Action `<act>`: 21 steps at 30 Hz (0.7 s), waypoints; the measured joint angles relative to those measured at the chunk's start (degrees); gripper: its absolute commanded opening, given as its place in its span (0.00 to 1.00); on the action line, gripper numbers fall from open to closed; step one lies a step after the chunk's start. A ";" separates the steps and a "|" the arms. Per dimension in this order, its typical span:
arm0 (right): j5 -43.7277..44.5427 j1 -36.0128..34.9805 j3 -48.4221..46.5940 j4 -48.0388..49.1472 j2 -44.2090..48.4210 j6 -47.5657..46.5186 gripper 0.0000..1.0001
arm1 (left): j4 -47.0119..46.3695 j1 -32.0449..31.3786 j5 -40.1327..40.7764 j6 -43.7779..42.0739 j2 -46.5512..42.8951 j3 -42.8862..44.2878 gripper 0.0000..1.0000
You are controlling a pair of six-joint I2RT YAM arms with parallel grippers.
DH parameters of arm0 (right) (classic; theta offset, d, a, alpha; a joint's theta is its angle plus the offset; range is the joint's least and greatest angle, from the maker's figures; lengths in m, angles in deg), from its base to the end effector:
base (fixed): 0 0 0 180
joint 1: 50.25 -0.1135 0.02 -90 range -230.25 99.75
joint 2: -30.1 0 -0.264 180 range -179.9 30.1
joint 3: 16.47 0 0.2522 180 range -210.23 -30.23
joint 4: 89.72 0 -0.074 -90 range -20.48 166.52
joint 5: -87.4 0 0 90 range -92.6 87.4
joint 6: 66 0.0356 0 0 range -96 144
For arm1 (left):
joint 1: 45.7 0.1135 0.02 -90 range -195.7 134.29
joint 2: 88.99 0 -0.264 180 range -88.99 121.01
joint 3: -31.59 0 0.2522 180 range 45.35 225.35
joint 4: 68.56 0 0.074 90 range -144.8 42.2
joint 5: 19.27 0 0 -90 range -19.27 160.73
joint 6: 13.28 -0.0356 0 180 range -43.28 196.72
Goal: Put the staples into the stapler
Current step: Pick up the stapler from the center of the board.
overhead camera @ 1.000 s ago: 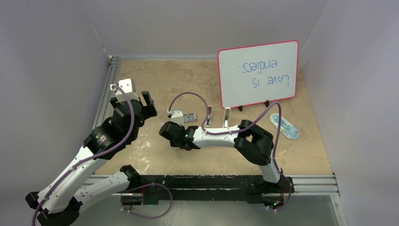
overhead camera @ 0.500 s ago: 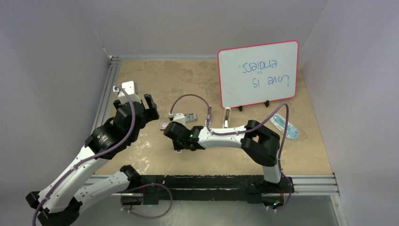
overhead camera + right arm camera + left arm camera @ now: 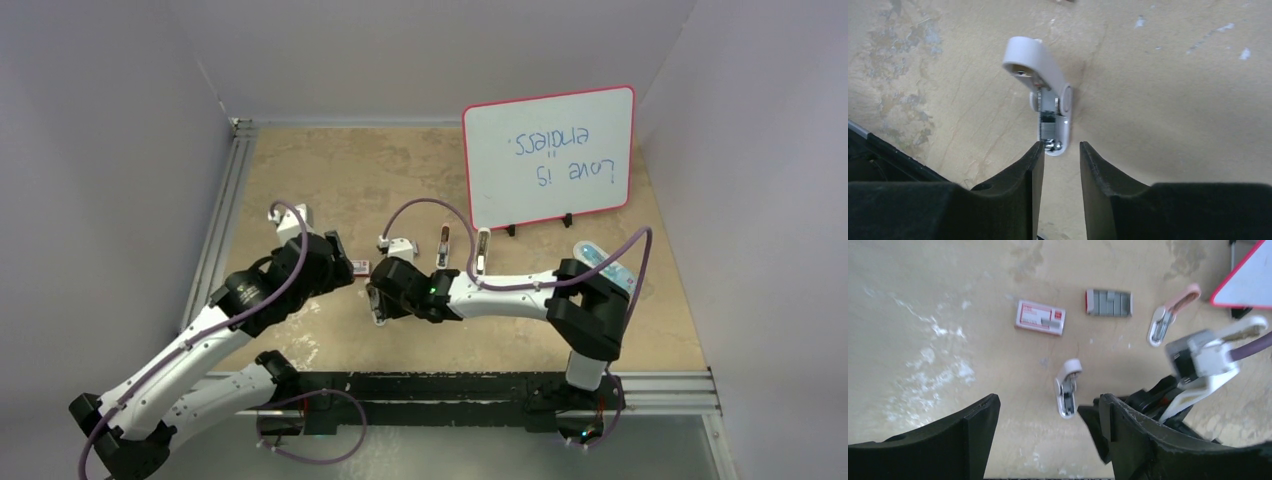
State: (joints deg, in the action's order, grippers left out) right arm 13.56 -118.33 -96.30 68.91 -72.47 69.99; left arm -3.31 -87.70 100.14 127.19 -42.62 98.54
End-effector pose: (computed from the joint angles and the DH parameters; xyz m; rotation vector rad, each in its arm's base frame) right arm 0.1539 0.3560 0.1984 -0.3180 2.3812 0.6665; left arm 0.1221 -0.0865 0.3194 -0.4084 2.2059 -0.2677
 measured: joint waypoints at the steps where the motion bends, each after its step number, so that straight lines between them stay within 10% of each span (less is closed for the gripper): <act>1: 0.24 0.33 0.79 0.42 0.55 0.33 0.36 | -0.24 -0.02 -1.88 1.11 -0.15 -1.57 0.73; 10: -1.53 5.75 13.07 7.10 9.03 3.58 0.37 | -13.81 -0.02 -17.86 3.93 -1.11 -19.89 0.84; 21: -9.94 10.56 19.61 14.27 12.68 3.91 0.37 | -52.89 8.20 -32.89 -12.48 8.70 -37.24 0.84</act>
State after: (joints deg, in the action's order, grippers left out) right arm 3.61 -107.77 -76.69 83.18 -59.79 73.91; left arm -56.21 -79.51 67.25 114.71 -33.92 61.29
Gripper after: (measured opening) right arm 0.372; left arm 0.843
